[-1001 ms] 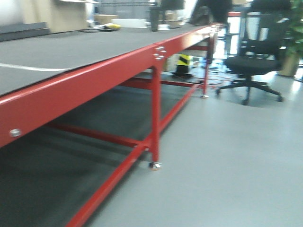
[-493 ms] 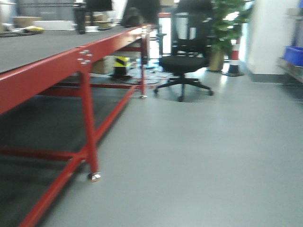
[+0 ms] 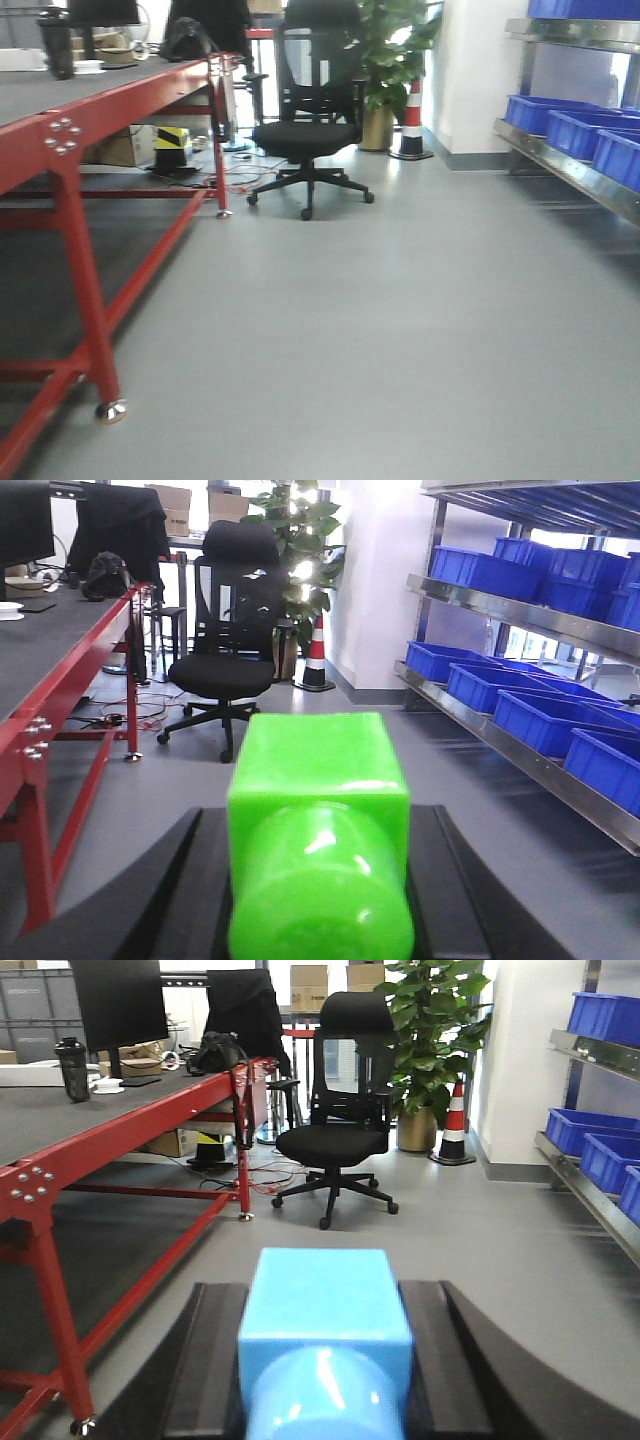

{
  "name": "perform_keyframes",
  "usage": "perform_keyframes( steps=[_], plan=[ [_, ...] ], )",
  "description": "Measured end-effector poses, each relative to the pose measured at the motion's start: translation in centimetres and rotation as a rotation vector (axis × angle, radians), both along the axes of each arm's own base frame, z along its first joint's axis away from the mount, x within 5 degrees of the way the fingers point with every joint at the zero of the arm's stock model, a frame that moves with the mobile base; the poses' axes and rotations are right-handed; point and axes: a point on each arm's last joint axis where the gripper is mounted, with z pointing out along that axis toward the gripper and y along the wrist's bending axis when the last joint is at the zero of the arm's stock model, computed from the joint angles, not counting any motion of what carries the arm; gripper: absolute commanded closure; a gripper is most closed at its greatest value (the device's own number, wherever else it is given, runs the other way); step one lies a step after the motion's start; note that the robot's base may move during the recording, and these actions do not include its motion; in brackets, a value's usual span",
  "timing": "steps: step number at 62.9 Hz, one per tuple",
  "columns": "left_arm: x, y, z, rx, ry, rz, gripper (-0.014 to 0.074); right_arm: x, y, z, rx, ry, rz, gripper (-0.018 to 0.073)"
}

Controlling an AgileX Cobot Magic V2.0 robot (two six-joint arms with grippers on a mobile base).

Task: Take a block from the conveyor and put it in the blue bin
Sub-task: 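Drive along the red conveyor frame holding both blocks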

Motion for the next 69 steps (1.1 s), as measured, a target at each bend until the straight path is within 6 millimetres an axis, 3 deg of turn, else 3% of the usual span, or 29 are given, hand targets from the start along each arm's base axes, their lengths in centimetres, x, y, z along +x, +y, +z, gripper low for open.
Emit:
perform_keyframes(
  steps=[69],
  plan=[
    [0.0,0.0,0.0,0.0,0.0,0.0,0.0707,0.0,0.0,0.0,0.0,0.0,0.0,0.0722]
  ],
)
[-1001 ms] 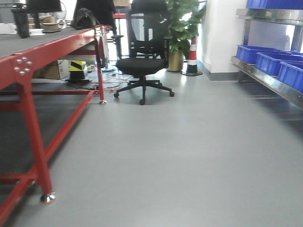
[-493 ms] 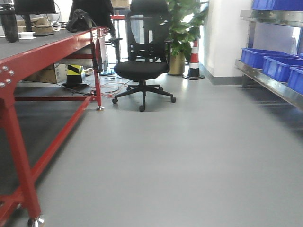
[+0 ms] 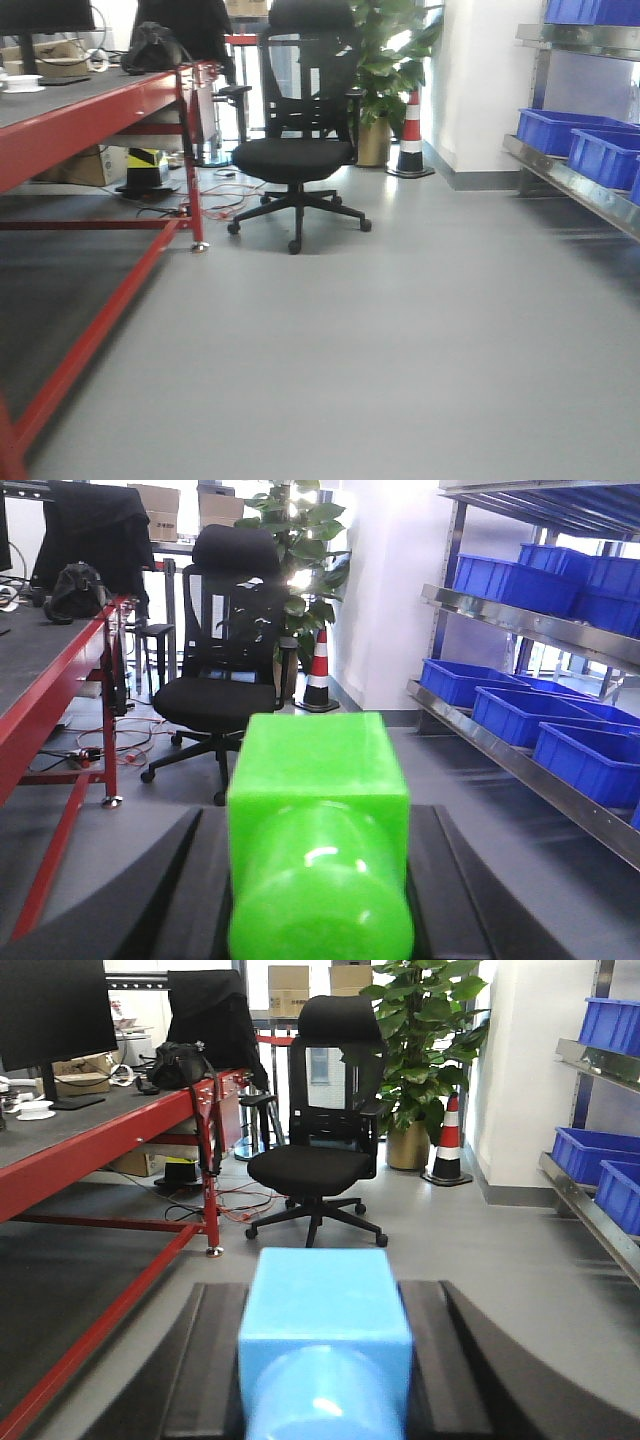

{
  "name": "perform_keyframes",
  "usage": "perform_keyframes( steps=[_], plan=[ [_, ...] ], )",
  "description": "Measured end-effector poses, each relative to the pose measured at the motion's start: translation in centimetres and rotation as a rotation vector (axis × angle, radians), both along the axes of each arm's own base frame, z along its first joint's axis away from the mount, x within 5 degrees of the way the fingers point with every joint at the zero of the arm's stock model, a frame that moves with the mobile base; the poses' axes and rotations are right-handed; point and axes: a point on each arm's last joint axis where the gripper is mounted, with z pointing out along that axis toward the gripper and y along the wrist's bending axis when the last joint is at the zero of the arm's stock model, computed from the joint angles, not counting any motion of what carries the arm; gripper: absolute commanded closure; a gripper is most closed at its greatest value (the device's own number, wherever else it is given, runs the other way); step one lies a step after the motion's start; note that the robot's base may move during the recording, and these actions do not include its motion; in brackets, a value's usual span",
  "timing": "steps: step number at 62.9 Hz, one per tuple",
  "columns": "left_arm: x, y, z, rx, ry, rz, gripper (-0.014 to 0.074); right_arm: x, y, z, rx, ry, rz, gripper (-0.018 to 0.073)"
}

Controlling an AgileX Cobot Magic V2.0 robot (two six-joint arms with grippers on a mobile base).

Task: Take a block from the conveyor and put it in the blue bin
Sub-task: 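Drive along the red conveyor frame holding both blocks, then drive up to the steel shelf of blue bins holding both blocks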

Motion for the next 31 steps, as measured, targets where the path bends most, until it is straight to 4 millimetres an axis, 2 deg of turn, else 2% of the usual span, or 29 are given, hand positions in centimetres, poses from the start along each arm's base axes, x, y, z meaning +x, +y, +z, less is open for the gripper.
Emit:
perform_keyframes(
  steps=[31],
  plan=[
    [0.0,0.0,0.0,0.0,0.0,0.0,0.0707,0.0,0.0,0.0,0.0,0.0,0.0,0.0722]
  ],
)
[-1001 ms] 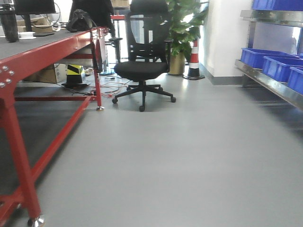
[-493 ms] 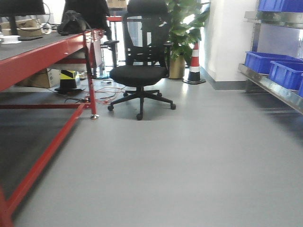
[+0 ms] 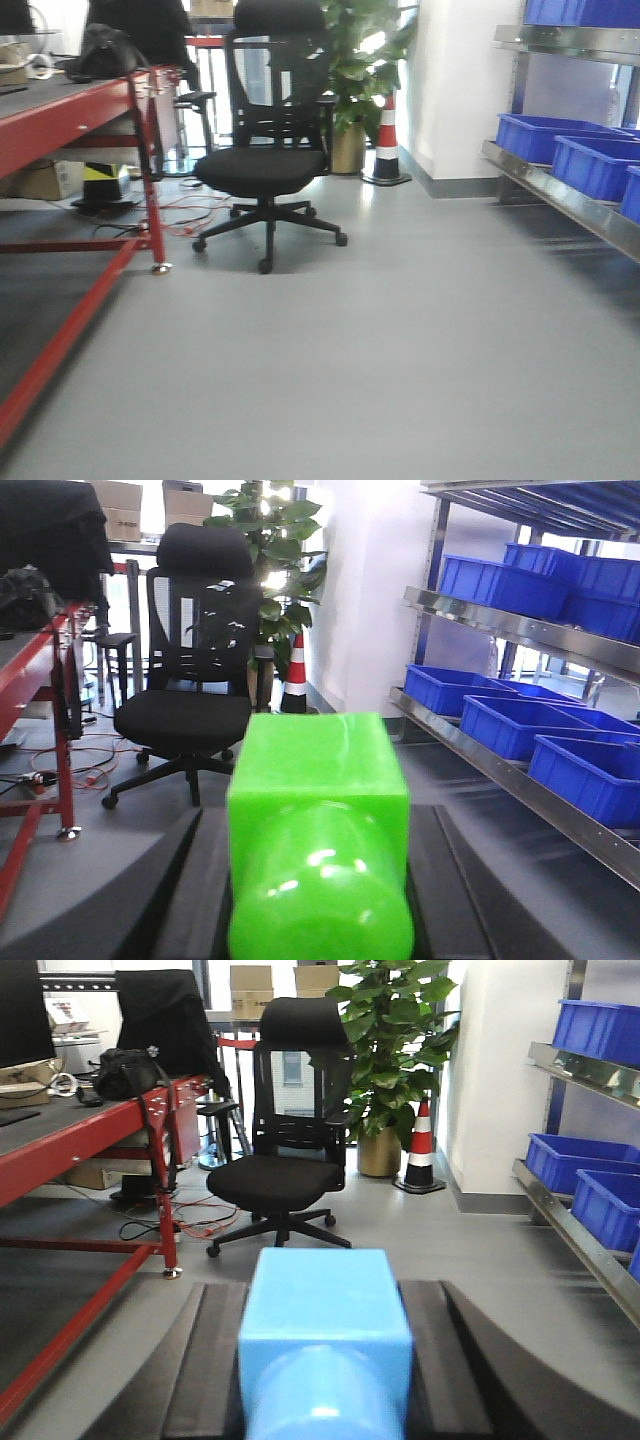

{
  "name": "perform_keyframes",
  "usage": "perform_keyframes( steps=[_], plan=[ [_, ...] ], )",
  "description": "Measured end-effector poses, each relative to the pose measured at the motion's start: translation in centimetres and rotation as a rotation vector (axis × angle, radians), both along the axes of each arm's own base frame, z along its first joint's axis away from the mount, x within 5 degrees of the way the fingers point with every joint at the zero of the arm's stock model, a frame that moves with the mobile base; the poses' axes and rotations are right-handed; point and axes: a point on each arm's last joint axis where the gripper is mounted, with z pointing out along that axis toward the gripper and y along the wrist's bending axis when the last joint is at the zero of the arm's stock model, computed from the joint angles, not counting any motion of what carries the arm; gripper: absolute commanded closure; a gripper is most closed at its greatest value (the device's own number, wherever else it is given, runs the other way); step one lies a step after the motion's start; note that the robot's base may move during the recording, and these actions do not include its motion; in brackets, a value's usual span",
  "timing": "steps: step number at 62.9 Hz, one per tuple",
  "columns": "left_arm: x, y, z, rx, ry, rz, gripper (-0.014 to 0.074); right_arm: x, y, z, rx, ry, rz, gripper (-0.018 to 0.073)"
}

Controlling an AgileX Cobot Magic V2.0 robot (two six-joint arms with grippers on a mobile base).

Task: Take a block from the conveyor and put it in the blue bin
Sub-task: 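Drive up to the steel shelf of blue bins holding both blocks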

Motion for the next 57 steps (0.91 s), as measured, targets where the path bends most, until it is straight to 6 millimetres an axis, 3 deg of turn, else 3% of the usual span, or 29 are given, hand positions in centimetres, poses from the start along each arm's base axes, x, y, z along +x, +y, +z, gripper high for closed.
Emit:
perform_keyframes(
  steps=[57],
  plan=[
    [0.0,0.0,0.02,0.0,-0.002,0.0,0.0707,0.0,0.0,0.0,0.0,0.0,0.0,0.0722]
  ],
)
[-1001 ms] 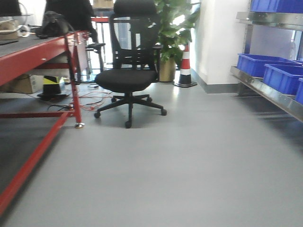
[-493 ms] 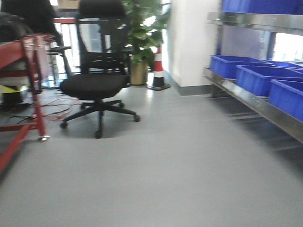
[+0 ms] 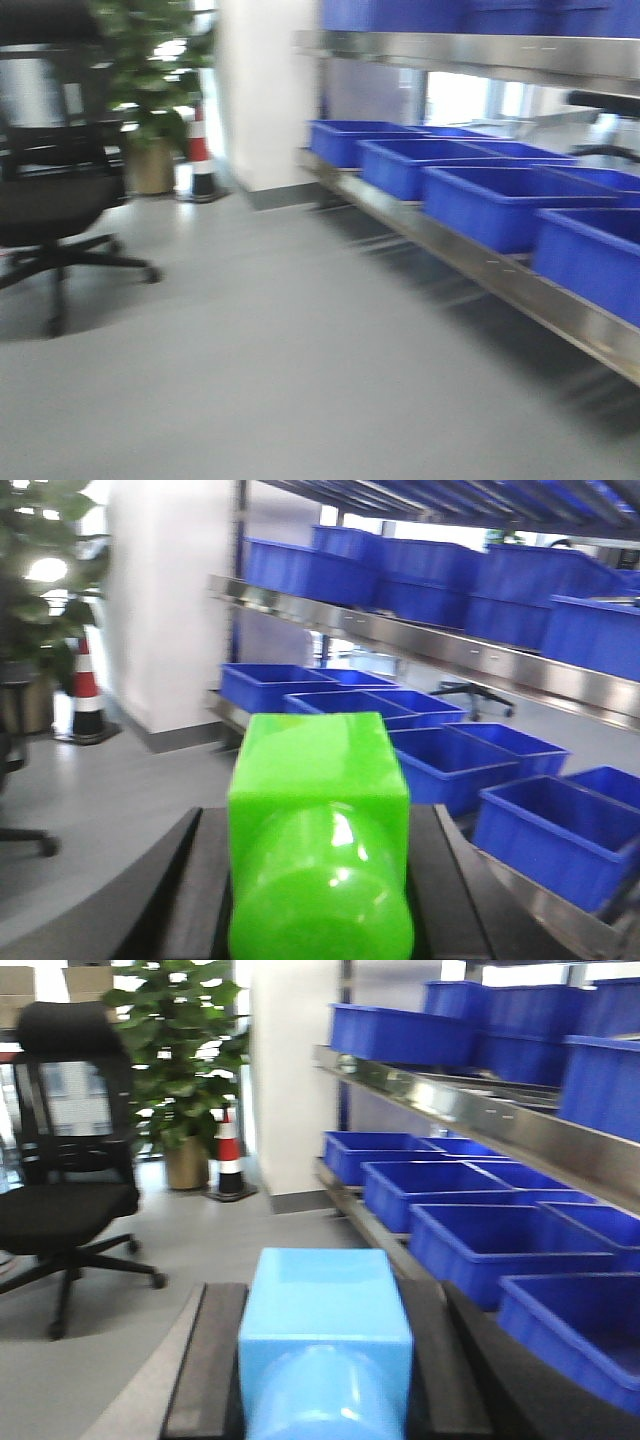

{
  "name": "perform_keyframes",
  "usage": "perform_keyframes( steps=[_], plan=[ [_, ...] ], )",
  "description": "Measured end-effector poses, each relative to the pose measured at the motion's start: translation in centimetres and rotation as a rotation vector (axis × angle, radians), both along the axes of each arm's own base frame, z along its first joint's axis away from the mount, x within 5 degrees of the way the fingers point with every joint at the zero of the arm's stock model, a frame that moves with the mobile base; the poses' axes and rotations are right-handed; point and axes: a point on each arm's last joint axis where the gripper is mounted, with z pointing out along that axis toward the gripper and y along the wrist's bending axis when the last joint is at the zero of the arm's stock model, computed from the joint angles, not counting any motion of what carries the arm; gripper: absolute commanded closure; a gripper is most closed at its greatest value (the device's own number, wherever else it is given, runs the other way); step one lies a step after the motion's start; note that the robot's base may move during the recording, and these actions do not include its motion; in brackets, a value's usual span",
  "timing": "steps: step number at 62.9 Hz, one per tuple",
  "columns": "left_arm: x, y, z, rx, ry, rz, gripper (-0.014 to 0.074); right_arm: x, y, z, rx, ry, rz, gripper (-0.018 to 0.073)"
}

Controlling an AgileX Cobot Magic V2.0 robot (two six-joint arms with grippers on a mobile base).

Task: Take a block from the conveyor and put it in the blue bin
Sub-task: 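Drive up to the steel shelf of blue bins holding both blocks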

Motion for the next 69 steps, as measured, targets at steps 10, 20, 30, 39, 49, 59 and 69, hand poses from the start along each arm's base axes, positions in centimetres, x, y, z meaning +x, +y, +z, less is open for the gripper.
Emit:
perform_keyframes(
  steps=[10,20,30,39,49,59,69],
  plan=[
    [0.0,0.0,0.0,0.0,0.0,0.0,0.0707,0.0,0.0,0.0,0.0,0.0,0.0,0.0722],
    [0.0,0.0,0.0,0.0,0.0,0.0,0.0707,0.0,0.0,0.0,0.0,0.0,0.0,0.0722],
    [0.0,0.0,0.0,0.0,0.0,0.0,0.0707,0.0,0.0,0.0,0.0,0.0,0.0,0.0722],
    [0.0,0.0,0.0,0.0,0.0,0.0,0.0707,0.0,0.0,0.0,0.0,0.0,0.0,0.0722],
    [0.0,0.0,0.0,0.0,0.0,0.0,0.0707,0.0,0.0,0.0,0.0,0.0,0.0,0.0722],
    [0.0,0.0,0.0,0.0,0.0,0.0,0.0707,0.0,0.0,0.0,0.0,0.0,0.0,0.0722],
    [0.0,0.0,0.0,0.0,0.0,0.0,0.0707,0.0,0.0,0.0,0.0,0.0,0.0,0.0722]
  ],
)
